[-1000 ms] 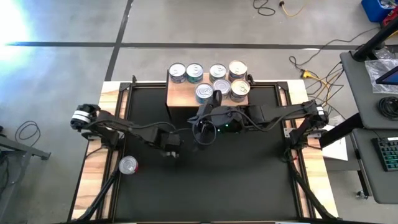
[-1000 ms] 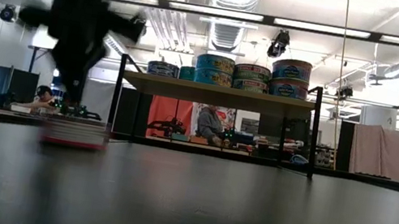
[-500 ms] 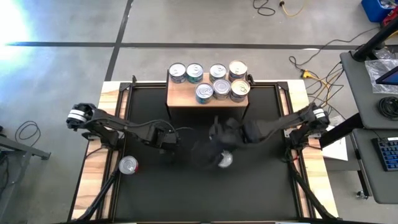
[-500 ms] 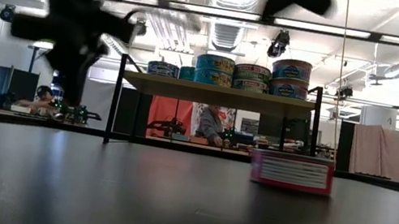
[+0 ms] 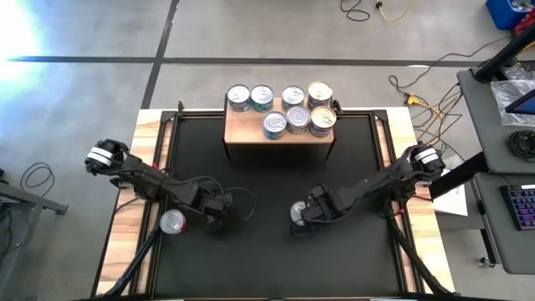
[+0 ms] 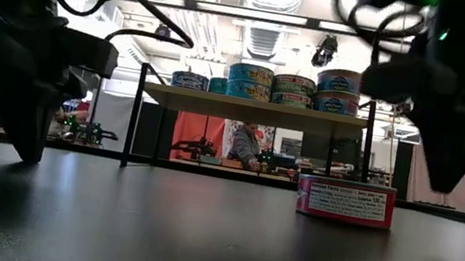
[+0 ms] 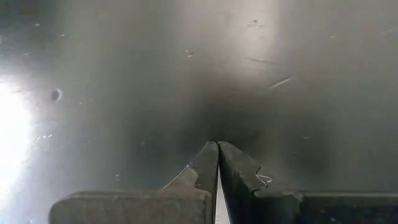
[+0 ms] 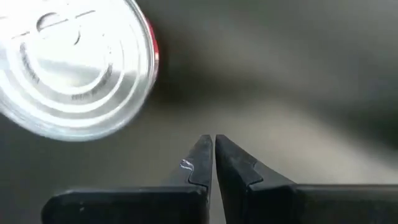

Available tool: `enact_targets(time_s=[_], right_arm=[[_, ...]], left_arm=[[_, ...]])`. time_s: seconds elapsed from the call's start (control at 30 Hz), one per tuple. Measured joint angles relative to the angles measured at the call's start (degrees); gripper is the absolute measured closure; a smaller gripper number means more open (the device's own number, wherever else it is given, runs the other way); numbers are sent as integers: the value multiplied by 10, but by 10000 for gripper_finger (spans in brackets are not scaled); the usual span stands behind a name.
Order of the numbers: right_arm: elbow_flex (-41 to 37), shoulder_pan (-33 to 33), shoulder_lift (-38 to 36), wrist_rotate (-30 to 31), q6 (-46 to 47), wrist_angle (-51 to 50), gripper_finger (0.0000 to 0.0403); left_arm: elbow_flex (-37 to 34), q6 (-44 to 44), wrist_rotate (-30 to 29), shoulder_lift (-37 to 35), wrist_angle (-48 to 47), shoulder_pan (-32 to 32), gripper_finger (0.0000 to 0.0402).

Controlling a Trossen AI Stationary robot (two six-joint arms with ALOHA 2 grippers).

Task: Stack canned seafood by type on shelf
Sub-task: Put the top red tuna can on the shelf

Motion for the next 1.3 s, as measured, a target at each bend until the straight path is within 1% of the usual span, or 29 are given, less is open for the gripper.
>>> enact_targets(time_s=[0.1,0.23,0.33,0.47,0.53,0.6,0.7,0.77,0.87,0.97,1.07,1.17,1.23,1.27,1.3], right_arm=[[-27,-26,0,-16,-32,61,390],[-58,-78,0,-17,-84,153,390],[-64,-113,0,-13,-127,272,390],[-61,-121,0,-19,-206,465,390],[-55,-120,0,-33,-240,508,390],[-48,-119,-1,-52,-252,496,390],[-47,-106,-1,-66,-239,418,390],[-49,-86,-1,-66,-220,361,390],[-61,-51,10,-67,-178,325,390],[-68,-23,37,-87,-141,353,390],[-65,-11,67,-94,-124,438,390],[-52,-13,96,-92,-137,520,390],[-36,-25,110,-73,-159,526,390],[-27,-33,115,-58,-171,514,390],[-20,-40,117,-32,-177,493,390]], left_arm=[[11,15,17,1,-23,-6,402],[16,38,32,1,-50,-8,402],[17,50,37,0,-55,-8,402],[16,50,39,-3,-60,-9,402],[16,50,39,-4,-63,-12,402],[15,49,37,-4,-64,-15,402],[15,49,32,-4,-64,-20,402],[15,49,30,-4,-64,-22,402],[14,49,28,-4,-59,-23,402],[14,49,23,-4,-53,-23,402],[14,48,22,-4,-52,-24,402],[14,45,26,-4,-54,-25,402],[14,47,27,-4,-56,-26,402],[14,49,27,-4,-56,-26,402],[14,52,25,-4,-56,-26,402]])
